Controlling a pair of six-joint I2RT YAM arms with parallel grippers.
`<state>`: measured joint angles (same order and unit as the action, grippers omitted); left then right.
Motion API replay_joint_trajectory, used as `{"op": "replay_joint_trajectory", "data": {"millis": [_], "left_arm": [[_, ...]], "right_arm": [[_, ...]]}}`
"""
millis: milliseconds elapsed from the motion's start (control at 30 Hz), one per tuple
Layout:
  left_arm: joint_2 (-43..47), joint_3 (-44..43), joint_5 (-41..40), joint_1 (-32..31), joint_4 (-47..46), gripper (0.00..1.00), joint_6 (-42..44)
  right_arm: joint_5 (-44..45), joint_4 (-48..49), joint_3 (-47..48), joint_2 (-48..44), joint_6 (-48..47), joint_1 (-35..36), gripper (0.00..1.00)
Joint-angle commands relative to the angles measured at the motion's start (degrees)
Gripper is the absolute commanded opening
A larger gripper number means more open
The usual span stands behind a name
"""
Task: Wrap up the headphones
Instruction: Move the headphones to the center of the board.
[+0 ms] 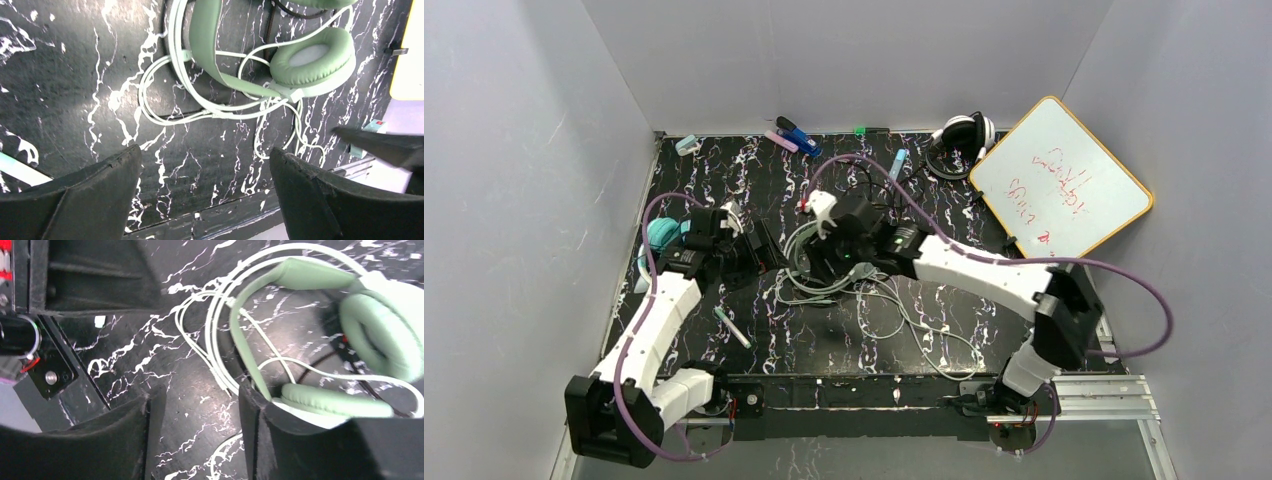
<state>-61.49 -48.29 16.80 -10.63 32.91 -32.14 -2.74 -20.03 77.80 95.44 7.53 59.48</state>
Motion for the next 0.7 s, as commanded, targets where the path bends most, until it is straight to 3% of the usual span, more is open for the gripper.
{"op": "replay_joint_trajectory", "data": {"millis": [0,200,433,667], "left_arm": [[6.1,4.59,0.2,-1.45,-0.02,0.95,-5.27],[8.11,9.19,-5.24,-6.01,-1.39,0.97,-9.62],[1.67,7.95,-15.3,-12.93,-4.41,0.98,-12.17],[-5.62,4.54,-22.04,-14.48,-8.0,0.97,-12.37]], "right_arm": [[5.91,8.13,-6.08,-8.95,4.82,-1.92,0.68],[19.55,-0.08,-7.89,-12.57,8.88,-1.96,0.87],[16.54,1.03,-15.14,-22.39,12.89,-1.92,0.89],[15.32,-0.47,-22.2,-33.59,16.47,-1.94,0.89]]}}
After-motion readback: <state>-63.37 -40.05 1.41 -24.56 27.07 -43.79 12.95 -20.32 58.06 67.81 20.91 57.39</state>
